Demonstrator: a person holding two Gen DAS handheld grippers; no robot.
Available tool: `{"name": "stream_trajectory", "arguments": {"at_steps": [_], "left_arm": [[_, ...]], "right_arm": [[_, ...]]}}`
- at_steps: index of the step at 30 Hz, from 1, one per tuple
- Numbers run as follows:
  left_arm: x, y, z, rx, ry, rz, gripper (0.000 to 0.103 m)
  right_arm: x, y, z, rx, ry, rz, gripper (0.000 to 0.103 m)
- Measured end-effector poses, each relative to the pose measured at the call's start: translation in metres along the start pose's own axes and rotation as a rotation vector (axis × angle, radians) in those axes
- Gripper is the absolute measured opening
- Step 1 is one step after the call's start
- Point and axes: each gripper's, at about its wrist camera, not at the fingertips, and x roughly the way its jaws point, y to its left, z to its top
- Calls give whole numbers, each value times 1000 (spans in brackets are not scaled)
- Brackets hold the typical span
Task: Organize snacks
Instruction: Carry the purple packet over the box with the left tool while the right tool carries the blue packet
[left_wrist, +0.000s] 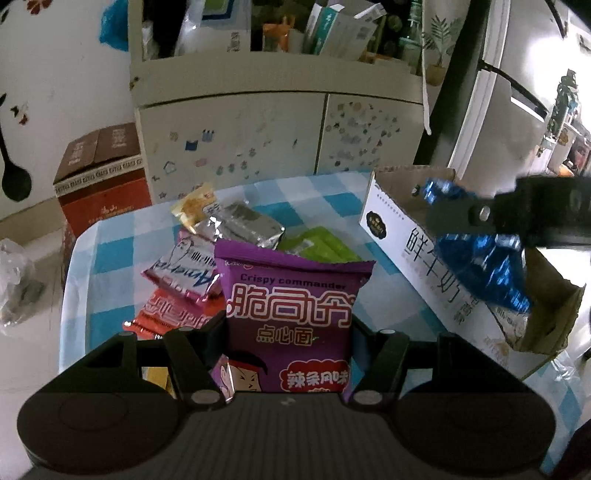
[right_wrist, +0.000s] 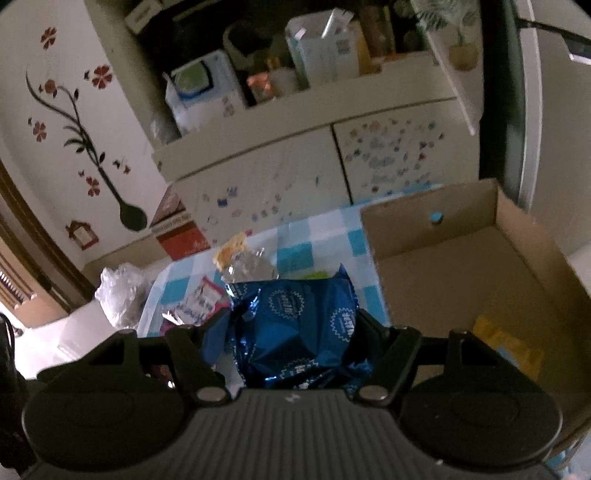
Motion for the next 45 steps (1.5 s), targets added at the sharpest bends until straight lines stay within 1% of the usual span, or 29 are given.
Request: {"name": "stream_trajectory", "arguments": {"at_steps": [8, 10, 13, 19, 22, 25, 36, 42, 45], "left_arm": [[7, -10, 3, 2, -12, -26, 70], [8, -12, 3, -4, -10, -36, 70], [9, -13, 5, -6, -9, -27, 70], [6, -16, 9, -53, -17, -26, 70], [5, -24, 13, -81, -20, -45, 70], [4, -38, 19, -105, -26, -76, 70], [6, -100, 53, -102, -84, -173, 70], [16, -133, 66, -83, -88, -209, 70], [23, -145, 68, -79, -73, -227, 70]], "right_arm": [[-27, -28, 23, 77, -109, -23, 72], [-33, -36, 28, 95, -126, -29, 72], [-39, -43, 32, 106, -147, -42, 72], [-50, -54, 36, 126, -173, -46, 72], [-56, -60, 38, 141, -192, -57, 72], [-62, -69, 42, 164, -213, -61, 72], [-84, -106, 49, 267, -280, -105, 72], [-88, -120, 49, 300, -291, -135, 72], [-87, -123, 49, 314, -283, -137, 72]]}}
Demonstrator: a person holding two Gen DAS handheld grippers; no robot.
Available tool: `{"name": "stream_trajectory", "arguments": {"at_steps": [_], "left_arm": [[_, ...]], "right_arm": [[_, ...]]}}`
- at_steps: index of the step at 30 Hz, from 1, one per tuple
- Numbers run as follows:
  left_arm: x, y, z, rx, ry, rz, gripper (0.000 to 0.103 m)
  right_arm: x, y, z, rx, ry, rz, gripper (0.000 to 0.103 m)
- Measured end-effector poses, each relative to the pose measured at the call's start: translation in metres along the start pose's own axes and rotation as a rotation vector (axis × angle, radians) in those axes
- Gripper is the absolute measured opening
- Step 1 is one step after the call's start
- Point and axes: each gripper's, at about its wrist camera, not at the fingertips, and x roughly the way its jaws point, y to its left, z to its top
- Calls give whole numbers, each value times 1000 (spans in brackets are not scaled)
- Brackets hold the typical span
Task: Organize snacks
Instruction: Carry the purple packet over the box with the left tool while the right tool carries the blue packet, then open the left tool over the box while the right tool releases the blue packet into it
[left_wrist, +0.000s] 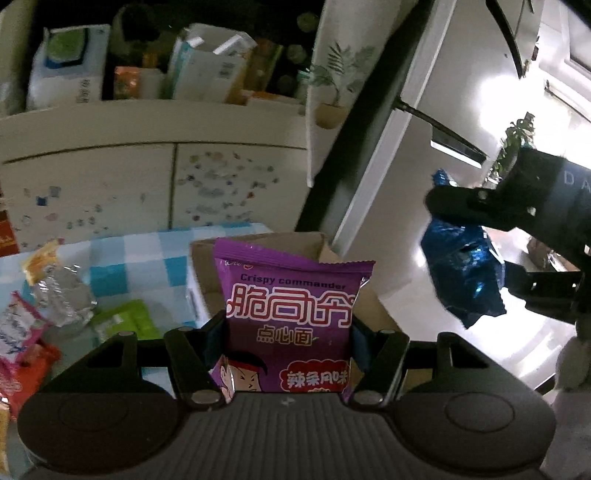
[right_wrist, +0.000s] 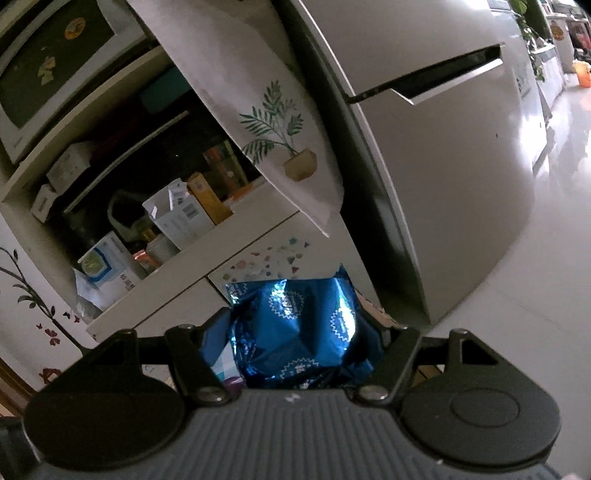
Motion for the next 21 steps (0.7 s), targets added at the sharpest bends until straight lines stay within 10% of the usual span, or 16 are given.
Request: {"name": "stream_trajectory", "arguments": {"at_steps": [6, 10, 21], "left_arm": [[20, -17, -4, 15, 49, -26, 73], [19, -26, -4, 75, 42, 8, 95], [-1, 1, 5, -12, 76, -55, 95]], "right_arm": [[7, -5, -2, 29, 31, -12, 75], [11, -7, -3, 62, 53, -21, 86], [9, -13, -1, 145, 29, 13, 90]]}}
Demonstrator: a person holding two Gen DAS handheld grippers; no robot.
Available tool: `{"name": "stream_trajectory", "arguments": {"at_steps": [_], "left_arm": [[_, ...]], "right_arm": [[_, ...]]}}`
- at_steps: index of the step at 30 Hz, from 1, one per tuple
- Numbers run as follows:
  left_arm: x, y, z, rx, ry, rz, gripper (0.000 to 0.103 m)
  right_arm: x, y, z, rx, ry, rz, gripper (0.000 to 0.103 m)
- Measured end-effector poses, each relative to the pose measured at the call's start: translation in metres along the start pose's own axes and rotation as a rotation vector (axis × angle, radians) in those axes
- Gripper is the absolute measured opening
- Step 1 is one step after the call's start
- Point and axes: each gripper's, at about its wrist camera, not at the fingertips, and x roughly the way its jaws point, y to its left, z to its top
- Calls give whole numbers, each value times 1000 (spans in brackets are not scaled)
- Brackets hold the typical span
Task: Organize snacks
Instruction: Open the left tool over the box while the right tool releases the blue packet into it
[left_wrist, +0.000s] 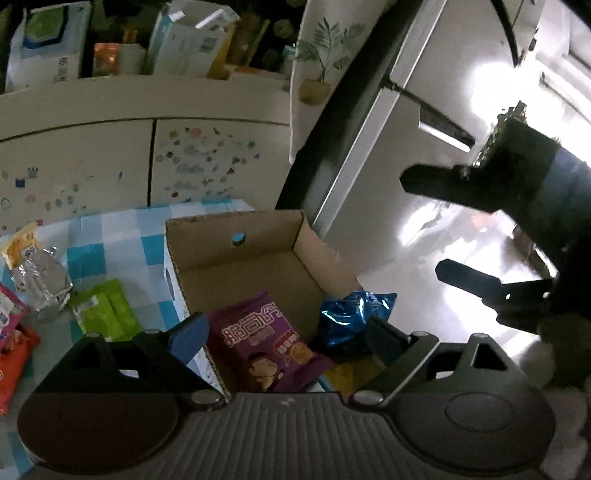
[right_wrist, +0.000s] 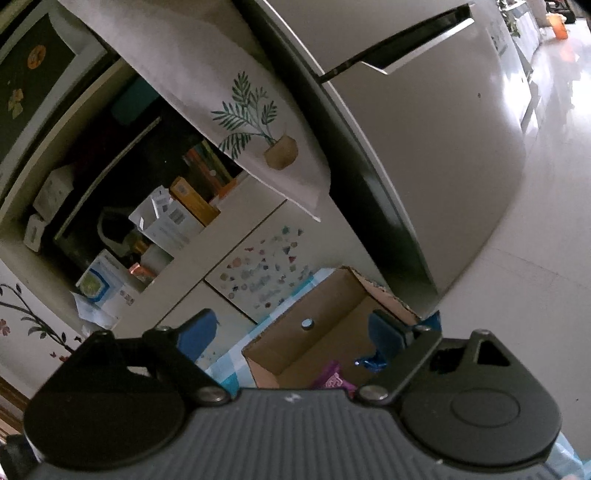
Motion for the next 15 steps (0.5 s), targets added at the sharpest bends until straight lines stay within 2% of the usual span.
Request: {"name": "stream_trajectory", "arguments": {"at_steps": [9, 15], "left_arm": [[-29, 43, 7, -16, -13, 56, 96], [-52, 87, 9, -41, -46, 130, 97]], "right_arm": [[5, 6, -4, -7, 5, -1, 92], [11, 11, -8, -13, 17, 7, 93]]}}
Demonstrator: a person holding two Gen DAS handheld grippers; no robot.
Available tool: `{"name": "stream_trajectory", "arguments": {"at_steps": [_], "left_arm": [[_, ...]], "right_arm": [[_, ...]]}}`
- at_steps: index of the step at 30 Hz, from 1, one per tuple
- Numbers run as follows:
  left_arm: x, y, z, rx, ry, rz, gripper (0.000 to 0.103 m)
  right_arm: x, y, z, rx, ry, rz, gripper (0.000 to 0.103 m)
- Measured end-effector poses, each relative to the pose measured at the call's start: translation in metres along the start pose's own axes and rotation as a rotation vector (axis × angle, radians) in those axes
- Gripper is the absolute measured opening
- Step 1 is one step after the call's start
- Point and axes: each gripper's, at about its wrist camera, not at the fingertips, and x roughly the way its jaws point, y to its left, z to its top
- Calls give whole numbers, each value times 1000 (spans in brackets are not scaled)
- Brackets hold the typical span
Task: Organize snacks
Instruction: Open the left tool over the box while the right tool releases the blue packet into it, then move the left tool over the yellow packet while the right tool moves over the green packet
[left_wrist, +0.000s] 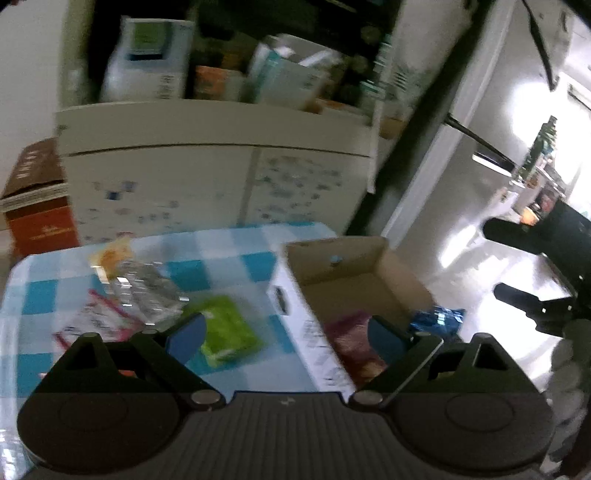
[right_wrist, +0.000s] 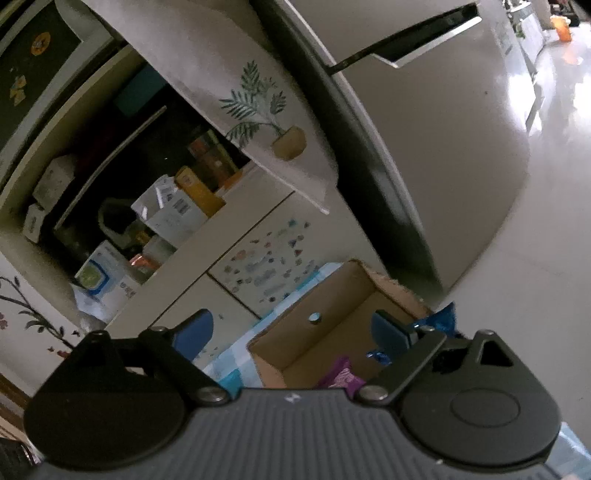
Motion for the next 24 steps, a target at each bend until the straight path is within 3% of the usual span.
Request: {"name": "stream_trajectory", "arguments": {"at_steps": [11, 15, 24], "left_arm": [[-28, 85, -2, -60, -23, 157, 99], [-26, 109, -10, -78, 8, 206, 101], [-13, 135, -31, -41, 127, 221, 101]], "right_arm": [[15, 32, -15, -131, 51, 60, 93], [24, 45, -25, -179, 83, 81, 94], [41, 78, -55, -328, 159, 149, 94]]}}
